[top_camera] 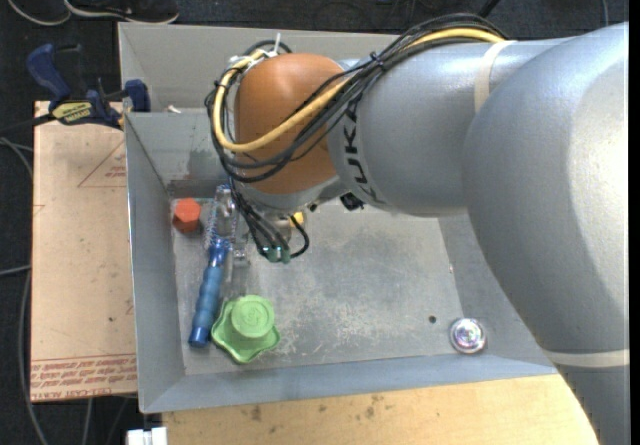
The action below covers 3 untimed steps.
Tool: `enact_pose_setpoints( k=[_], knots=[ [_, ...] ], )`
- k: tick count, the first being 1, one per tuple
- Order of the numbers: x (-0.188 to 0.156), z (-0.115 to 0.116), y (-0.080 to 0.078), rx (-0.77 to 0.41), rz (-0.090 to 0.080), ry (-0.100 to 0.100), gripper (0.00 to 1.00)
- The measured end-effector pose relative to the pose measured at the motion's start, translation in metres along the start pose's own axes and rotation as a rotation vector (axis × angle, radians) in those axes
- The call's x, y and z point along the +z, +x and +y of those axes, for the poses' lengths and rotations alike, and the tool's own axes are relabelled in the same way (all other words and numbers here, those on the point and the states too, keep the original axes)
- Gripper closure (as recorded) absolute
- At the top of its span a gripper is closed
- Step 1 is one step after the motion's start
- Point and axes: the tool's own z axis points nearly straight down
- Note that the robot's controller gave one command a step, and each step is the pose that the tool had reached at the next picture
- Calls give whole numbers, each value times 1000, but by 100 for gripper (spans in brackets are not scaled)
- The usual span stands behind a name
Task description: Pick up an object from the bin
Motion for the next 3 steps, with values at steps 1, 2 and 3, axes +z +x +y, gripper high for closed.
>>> enact_pose_setpoints(
  k=[1,2,3],
  knots=[
    [54,-4,23,-292,-17,-4,0],
    [60,-9,46,-236,-25,-6,0],
    [61,-8,48,-230,-24,-7,0]
  ],
)
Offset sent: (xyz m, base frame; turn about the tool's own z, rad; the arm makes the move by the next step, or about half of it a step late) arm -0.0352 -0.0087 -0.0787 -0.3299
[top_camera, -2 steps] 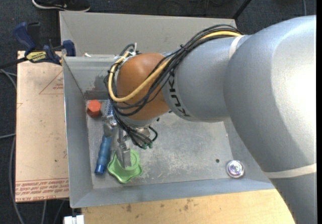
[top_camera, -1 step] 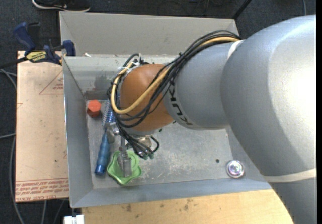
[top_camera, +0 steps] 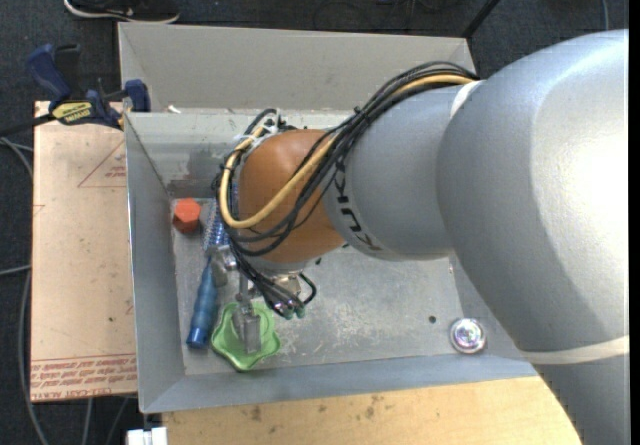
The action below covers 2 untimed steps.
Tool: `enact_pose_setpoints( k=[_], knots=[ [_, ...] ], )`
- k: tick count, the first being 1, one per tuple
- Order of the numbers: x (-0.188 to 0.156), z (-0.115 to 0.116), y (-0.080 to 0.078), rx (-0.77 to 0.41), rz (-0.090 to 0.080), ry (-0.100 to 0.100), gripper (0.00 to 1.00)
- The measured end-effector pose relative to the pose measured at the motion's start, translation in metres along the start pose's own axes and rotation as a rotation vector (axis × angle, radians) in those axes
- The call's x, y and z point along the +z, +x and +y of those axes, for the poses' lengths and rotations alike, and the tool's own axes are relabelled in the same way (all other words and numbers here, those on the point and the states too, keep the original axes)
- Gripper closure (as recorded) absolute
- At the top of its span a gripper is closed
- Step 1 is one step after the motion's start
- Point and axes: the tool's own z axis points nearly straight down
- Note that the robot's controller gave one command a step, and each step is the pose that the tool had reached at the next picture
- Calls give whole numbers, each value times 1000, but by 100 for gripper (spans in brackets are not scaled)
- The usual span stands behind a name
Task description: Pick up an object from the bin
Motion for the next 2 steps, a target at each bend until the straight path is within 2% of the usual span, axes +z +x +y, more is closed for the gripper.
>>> enact_pose_setpoints(
  k=[1,2],
  knots=[
    [0,0,1,54,3,1,0],
    [0,0,3,92,-1,1,0]
  ],
)
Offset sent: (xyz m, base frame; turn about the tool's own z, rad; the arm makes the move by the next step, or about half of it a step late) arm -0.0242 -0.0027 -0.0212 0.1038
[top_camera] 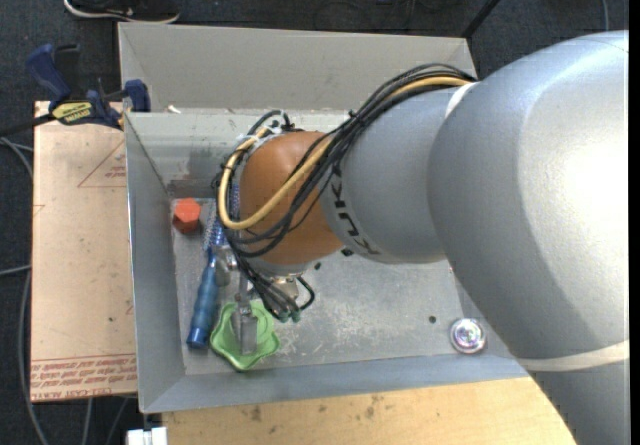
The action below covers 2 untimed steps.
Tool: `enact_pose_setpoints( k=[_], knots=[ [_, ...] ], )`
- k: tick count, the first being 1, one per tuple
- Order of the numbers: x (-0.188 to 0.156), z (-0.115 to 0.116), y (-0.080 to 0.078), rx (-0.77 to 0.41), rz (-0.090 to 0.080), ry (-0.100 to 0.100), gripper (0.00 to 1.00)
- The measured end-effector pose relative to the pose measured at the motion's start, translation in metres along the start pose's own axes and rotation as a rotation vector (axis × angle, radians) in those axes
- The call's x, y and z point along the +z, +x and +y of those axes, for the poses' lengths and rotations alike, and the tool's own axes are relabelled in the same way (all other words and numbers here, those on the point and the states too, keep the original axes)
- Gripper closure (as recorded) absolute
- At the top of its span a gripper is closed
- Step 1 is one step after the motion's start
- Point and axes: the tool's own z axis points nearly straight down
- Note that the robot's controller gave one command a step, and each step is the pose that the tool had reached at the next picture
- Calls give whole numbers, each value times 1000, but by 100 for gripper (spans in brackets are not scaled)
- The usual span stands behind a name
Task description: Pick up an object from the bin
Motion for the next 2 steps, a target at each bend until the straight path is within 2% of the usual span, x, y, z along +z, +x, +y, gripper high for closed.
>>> enact_pose_setpoints(
  k=[1,2],
  knots=[
    [1,1,3,88,4,-1,0],
    [0,2,2,48,0,-2,0]
  ],
)
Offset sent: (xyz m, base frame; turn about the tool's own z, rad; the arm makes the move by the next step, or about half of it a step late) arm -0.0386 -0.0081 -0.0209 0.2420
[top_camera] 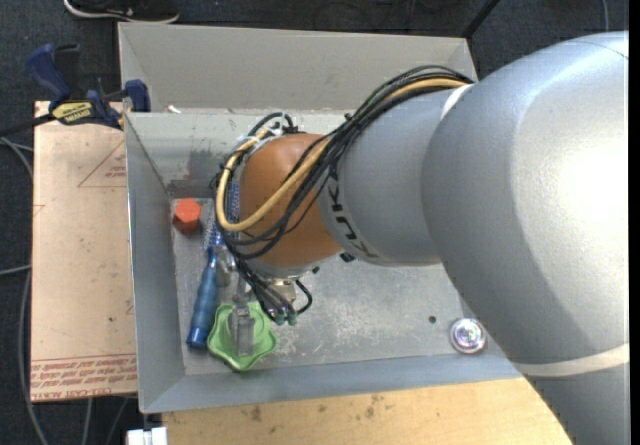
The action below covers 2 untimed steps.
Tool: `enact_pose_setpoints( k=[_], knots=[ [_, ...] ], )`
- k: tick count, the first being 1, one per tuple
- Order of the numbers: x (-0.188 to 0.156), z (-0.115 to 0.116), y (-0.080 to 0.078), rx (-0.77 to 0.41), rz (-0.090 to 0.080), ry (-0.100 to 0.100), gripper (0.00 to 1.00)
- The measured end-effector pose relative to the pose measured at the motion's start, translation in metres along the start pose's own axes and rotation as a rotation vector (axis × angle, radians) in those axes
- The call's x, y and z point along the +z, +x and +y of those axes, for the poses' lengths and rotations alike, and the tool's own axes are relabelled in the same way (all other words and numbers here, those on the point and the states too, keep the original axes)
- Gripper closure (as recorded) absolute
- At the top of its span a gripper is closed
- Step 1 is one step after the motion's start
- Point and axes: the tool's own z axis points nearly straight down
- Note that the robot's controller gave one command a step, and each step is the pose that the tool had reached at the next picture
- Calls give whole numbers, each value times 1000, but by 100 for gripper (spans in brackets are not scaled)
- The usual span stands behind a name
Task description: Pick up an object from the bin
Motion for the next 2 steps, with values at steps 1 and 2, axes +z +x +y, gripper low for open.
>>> enact_pose_setpoints(
  k=[1,2],
  knots=[
    [0,0,0,-28,-2,-1,0],
    [0,0,-1,-59,-5,-2,0]
  ],
)
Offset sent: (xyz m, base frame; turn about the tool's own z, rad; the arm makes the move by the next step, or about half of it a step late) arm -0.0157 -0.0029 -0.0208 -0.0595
